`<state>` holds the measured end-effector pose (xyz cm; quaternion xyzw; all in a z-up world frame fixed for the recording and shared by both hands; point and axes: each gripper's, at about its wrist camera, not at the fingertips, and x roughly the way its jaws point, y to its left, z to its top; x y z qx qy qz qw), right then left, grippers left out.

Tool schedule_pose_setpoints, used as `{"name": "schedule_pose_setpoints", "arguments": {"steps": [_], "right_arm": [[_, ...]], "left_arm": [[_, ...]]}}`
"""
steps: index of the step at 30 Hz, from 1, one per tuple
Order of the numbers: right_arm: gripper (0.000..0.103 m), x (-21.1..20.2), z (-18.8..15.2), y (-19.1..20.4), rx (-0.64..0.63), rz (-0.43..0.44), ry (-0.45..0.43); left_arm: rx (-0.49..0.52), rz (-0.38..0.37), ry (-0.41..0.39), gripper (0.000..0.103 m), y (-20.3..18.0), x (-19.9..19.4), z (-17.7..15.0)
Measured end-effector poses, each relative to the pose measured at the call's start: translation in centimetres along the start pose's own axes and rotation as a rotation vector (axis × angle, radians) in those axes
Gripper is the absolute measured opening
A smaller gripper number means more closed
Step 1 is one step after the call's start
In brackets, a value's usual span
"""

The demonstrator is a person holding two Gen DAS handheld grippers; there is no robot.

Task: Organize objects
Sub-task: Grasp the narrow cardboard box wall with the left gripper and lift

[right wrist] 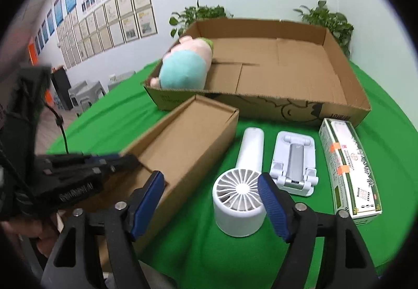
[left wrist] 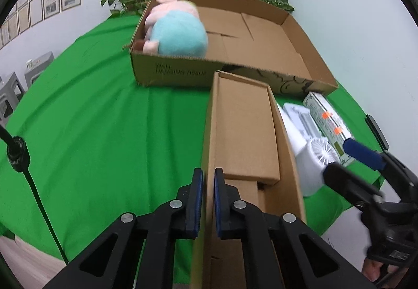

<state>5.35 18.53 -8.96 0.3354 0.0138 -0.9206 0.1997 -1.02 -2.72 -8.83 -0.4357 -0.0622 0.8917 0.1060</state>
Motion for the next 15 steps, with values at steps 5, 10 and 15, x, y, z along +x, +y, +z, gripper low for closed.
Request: {"name": "schedule_pose_setpoints", "arguments": {"steps": [5, 10, 15], "right_arm": [[0.076, -0.6, -0.4, 1.8, -0.027, 0.100, 0.054], [0.066, 0.4, -0.9, 3.4, -0.045, 0.118, 0.117], [0.054, 1.6, -1.7, 4.0, -0.025, 0.118, 0.196]], "left_arm": [[-0.032, 0.003, -0.003, 0.005, 0.2, -0.6, -0.7], [-0.052, 0.001, -0.003, 0.005, 0.3, -0.9, -1.2], [-0.054, 0.014, -0.005, 0.005, -0.2, -1.4, -1.8]]}}
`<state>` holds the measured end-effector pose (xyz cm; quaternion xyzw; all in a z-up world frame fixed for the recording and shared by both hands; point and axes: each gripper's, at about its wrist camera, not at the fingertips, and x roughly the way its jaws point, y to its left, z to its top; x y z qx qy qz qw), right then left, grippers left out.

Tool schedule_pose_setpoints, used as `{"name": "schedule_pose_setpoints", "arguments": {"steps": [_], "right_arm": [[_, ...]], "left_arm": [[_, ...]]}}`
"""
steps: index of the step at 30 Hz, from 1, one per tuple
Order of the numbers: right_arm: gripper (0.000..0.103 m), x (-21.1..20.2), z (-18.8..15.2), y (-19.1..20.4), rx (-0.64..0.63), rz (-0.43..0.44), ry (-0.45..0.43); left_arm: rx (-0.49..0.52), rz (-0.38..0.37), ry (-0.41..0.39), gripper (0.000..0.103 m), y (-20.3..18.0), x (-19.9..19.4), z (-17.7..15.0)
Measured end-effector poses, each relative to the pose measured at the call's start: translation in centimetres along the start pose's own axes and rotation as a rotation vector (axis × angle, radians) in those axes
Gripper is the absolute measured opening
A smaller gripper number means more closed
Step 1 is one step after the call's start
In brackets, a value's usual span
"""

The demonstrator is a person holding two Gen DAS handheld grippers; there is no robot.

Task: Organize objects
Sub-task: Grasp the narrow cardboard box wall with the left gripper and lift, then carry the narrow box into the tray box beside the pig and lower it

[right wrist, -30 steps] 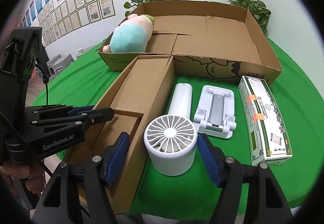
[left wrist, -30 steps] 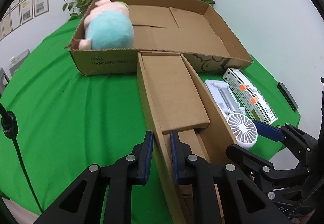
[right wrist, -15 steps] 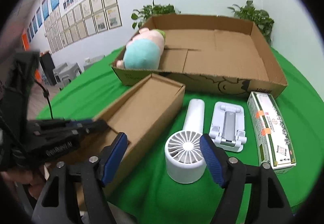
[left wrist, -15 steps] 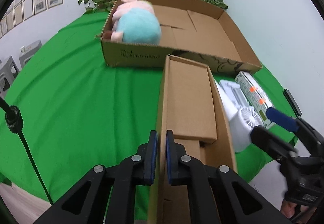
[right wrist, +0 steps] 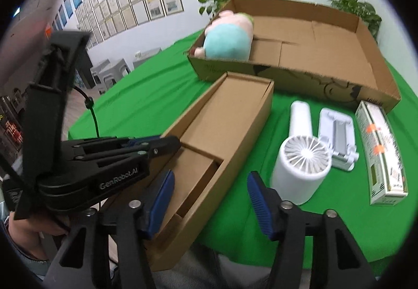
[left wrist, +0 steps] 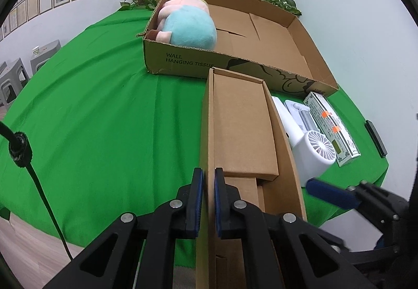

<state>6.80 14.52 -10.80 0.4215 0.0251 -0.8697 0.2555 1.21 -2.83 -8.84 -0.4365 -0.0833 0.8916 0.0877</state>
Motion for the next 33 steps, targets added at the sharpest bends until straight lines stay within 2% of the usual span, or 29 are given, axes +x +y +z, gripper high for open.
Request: {"name": "schedule_pose_setpoints", "arguments": {"steps": [2, 4, 13, 19, 21, 26, 33], "right_arm": [[0.048, 0.6, -0.2, -0.1, 0.032, 0.010, 0.033], [0.027, 1.4, -0.5, 0.0, 0.046, -0.005, 0.062], [0.020, 1.6, -0.7, 0.0, 0.080, -0.050, 0.055], [0.018, 1.3, -0.9, -0.4, 0.116, -0.016, 0.039], [0.018, 0.8, -0.9, -0.4, 0.127, -0.005, 0.018], [0.018, -2.6, 0.5, -0.3, 0.113, -0.033, -0.119], [0.017, -6.5, 4.9, -1.9, 0.094, -0.062, -0.285]], "left_arm": [[-0.009, -0.001, -0.001, 0.006, 0.0, -0.2, -0.3], [-0.004, 0.006, -0.002, 0.006, -0.3, -0.4, -0.5], [-0.011, 0.011, -0.002, 0.007, -0.4, -0.9, -1.2], [0.033, 0.041, -0.054, 0.007, -1.5, -2.4, -1.4], [0.050, 0.047, -0.084, 0.007, -2.0, -3.3, -1.2], [0.097, 0.066, -0.186, 0.006, -3.9, -6.3, 0.2], [0.176, 0.063, -0.338, 0.007, -7.7, -9.8, 5.5]]}}
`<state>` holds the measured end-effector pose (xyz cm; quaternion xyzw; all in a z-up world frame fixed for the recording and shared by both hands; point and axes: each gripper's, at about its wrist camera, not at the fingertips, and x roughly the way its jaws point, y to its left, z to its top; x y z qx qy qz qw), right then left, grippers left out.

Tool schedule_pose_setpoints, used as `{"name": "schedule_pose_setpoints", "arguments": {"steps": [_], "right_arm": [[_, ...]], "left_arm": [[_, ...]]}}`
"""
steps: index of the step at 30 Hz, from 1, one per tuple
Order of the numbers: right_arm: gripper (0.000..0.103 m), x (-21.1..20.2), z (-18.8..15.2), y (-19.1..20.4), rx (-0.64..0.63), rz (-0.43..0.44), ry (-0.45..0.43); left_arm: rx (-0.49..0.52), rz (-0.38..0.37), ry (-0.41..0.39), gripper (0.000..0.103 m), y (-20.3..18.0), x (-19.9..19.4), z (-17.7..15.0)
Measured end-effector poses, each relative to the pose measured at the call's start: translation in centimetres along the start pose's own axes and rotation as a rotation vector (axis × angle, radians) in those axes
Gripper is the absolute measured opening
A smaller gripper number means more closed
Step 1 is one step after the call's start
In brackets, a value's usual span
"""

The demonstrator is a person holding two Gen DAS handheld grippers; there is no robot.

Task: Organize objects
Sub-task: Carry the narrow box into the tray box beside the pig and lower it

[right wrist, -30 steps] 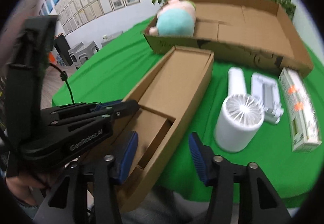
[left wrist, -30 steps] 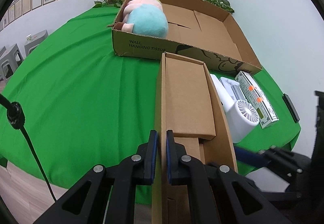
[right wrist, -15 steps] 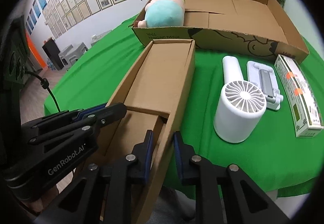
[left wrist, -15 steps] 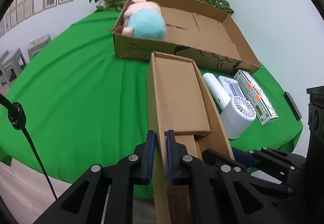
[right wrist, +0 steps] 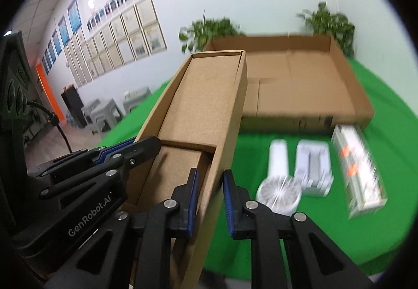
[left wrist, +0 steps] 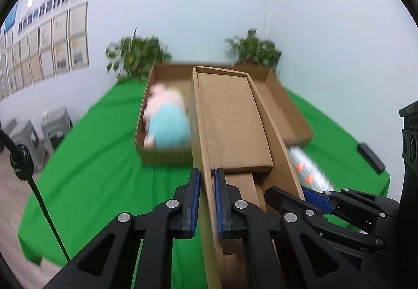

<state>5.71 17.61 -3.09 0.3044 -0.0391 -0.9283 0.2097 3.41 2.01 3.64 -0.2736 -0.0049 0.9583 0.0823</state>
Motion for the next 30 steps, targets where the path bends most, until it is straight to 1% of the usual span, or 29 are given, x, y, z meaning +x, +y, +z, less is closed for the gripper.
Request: {"name": "schedule_pose_setpoints", "arguments": {"steps": [3, 5, 8, 10, 12, 14, 17, 21, 23, 26, 29, 30], "right_arm": [[0.016, -0.8, 2.7, -0.8, -0.014, -0.024, -0.074], [0.016, -0.9, 5.0, -1.6, -0.024, -0.037, -0.113], [0.016, -1.1, 7.8, -2.2, -0.045, -0.049, -0.154], [0.015, -0.9, 9.9, -2.3, -0.069, -0.055, -0.175], [0.015, -0.4, 11.9, -2.6, -0.085, -0.058, -0.192], [0.015, 0.4, 13.3, -3.0, -0.084, -0.055, -0.198], [0.015, 2.0, 14.6, -3.8, -0.069, -0.048, -0.186], [0.015, 5.1, 16.2, -5.0, -0.056, -0.057, -0.140], [0.015, 7.1, 16.9, -5.6, -0.055, -0.060, -0.103], [0.015, 9.7, 17.5, -6.5, -0.059, -0.061, -0.066], [0.015, 12.6, 17.1, -7.5, -0.057, -0.060, -0.021], [0.015, 13.7, 16.8, -7.8, -0.053, -0.059, -0.005]], "left_arm": [[0.028, -0.004, -0.071, 0.007, -1.2, 0.0, 3.4], [0.033, -0.015, -0.097, 0.007, -1.7, 0.4, 5.7], [0.044, -0.028, -0.147, 0.007, -1.9, 1.1, 9.1], [0.036, -0.043, -0.164, 0.007, -1.7, 1.6, 11.3], [0.050, -0.040, -0.189, 0.007, -1.9, 2.1, 13.4], [0.070, -0.028, -0.199, 0.007, -2.1, 3.0, 15.2], [0.074, -0.034, -0.177, 0.007, -2.1, 5.4, 17.8], [0.040, -0.048, -0.115, 0.007, -1.4, 10.5, 20.1], [0.008, -0.050, -0.086, 0.007, -0.8, 13.4, 20.9], [-0.015, -0.045, -0.053, 0.007, -0.4, 17.1, 21.3], [-0.019, -0.031, 0.004, 0.007, -0.3, 21.2, 20.4], [-0.019, -0.026, 0.021, 0.007, 0.0, 22.2, 19.6]]}}
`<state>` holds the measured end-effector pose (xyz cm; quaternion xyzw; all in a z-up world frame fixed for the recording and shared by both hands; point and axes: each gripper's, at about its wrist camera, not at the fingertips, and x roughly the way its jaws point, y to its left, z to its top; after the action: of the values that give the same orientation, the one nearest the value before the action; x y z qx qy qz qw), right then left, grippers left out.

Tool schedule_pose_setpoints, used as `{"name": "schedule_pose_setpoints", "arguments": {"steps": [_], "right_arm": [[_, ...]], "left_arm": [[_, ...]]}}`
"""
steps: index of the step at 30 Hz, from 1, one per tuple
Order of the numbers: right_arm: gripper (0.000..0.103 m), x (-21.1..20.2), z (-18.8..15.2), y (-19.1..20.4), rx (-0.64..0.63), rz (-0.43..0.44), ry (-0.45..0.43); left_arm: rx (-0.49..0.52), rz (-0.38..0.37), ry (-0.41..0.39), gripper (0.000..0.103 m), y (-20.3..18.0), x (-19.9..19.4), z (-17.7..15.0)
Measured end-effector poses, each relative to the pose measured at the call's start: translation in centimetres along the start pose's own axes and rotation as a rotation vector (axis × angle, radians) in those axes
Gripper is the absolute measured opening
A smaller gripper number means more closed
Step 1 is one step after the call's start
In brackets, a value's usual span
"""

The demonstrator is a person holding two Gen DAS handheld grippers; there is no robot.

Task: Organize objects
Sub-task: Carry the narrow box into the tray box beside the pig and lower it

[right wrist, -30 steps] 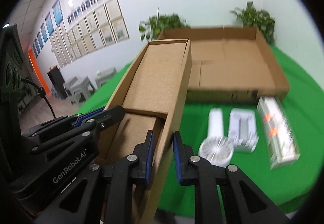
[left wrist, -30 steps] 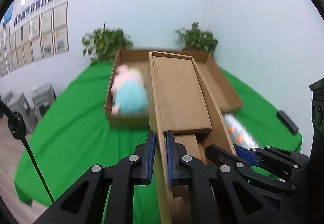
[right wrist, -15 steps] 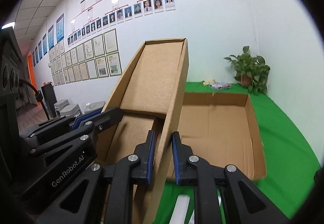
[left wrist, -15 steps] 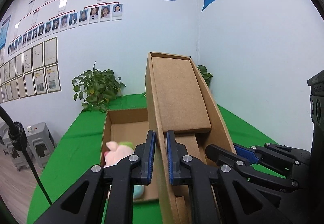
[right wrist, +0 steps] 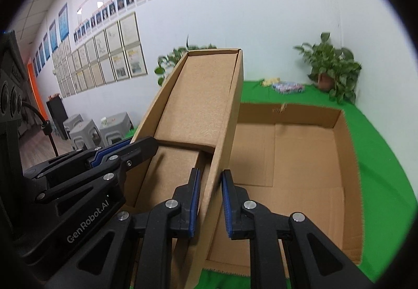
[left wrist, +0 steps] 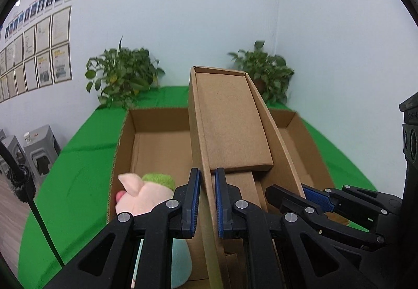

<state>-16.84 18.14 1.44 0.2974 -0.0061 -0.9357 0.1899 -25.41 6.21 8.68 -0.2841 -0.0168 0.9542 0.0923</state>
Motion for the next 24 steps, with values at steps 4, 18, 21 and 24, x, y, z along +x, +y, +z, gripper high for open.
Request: {"name": "schedule_pose_setpoints", "arguments": {"steps": [4, 18, 21, 24], "right_arm": [[0.015, 4.0, -1.5, -1.1, 0.023, 0.024, 0.062], [0.012, 9.3, -5.7, -3.2, 0.112, 0.022, 0.187], [0.010, 9.5, -6.3, -3.0, 0.134, 0.013, 0.208], [0.010, 9.5, -6.4, -2.4, 0.137, 0.007, 0.217]], "left_arm": [[0.011, 0.033, 0.076, 0.007, 0.2, 4.8, -1.9], [0.038, 0.034, 0.254, 0.008, 2.3, 14.1, -8.2], [0.045, 0.033, 0.259, 0.010, 2.5, 13.4, -8.5], [0.019, 0.012, 0.264, 0.010, 3.5, 12.3, -8.4]]}}
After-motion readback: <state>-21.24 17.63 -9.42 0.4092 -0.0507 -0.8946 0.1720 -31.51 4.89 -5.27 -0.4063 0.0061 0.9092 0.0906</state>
